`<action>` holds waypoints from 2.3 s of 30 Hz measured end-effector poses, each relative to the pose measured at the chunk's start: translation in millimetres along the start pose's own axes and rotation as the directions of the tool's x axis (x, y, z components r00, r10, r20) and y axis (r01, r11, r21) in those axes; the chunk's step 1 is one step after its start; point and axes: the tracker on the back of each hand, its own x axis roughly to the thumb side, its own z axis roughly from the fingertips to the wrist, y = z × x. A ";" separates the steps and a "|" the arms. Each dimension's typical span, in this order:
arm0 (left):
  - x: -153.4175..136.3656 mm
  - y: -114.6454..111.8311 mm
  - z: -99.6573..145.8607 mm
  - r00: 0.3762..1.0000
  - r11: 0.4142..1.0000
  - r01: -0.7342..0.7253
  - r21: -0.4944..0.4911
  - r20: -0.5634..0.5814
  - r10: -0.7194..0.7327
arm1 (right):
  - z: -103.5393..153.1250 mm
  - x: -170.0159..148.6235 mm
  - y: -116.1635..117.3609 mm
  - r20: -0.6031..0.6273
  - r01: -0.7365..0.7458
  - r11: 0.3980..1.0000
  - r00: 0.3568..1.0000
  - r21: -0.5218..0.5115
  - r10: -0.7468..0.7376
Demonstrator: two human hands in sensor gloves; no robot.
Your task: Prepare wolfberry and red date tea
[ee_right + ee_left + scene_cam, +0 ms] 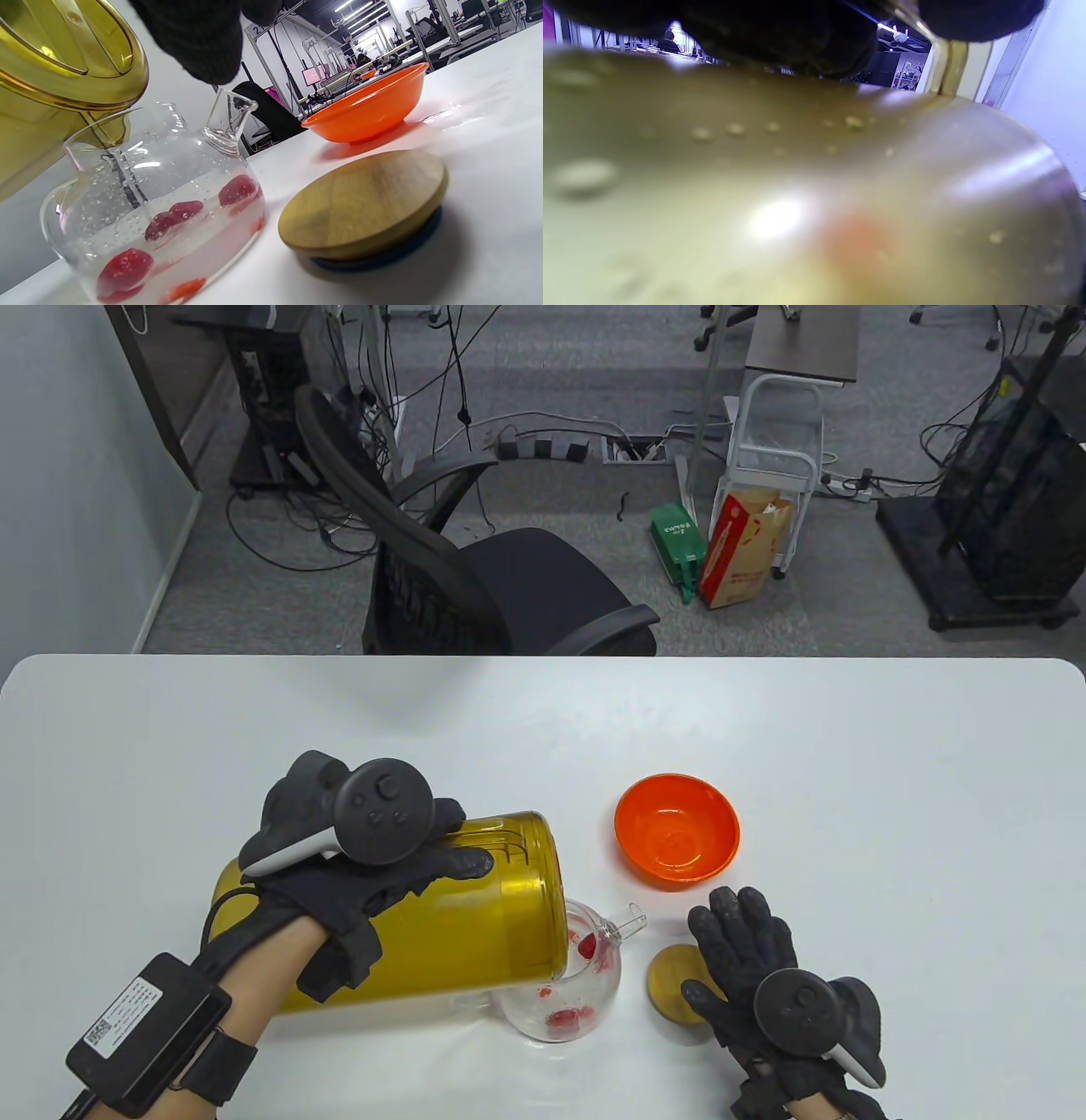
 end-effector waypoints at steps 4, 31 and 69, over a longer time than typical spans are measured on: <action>0.3 0.1 -0.5 1.000 1.000 0.000 -0.001 0.000 0.000 | 0.0 0.0 0.0 0.000 0.000 1.000 1.000 0.000 0.000; 4.3 0.3 -3.9 1.000 1.000 0.013 -0.009 0.000 -0.013 | 0.3 0.0 -0.5 -0.002 -0.003 1.000 1.000 -0.001 0.003; 10.1 2.1 -10.0 1.000 0.999 0.029 -0.027 -0.005 -0.030 | 0.8 0.3 -0.9 0.001 -0.001 1.000 1.000 -0.002 0.001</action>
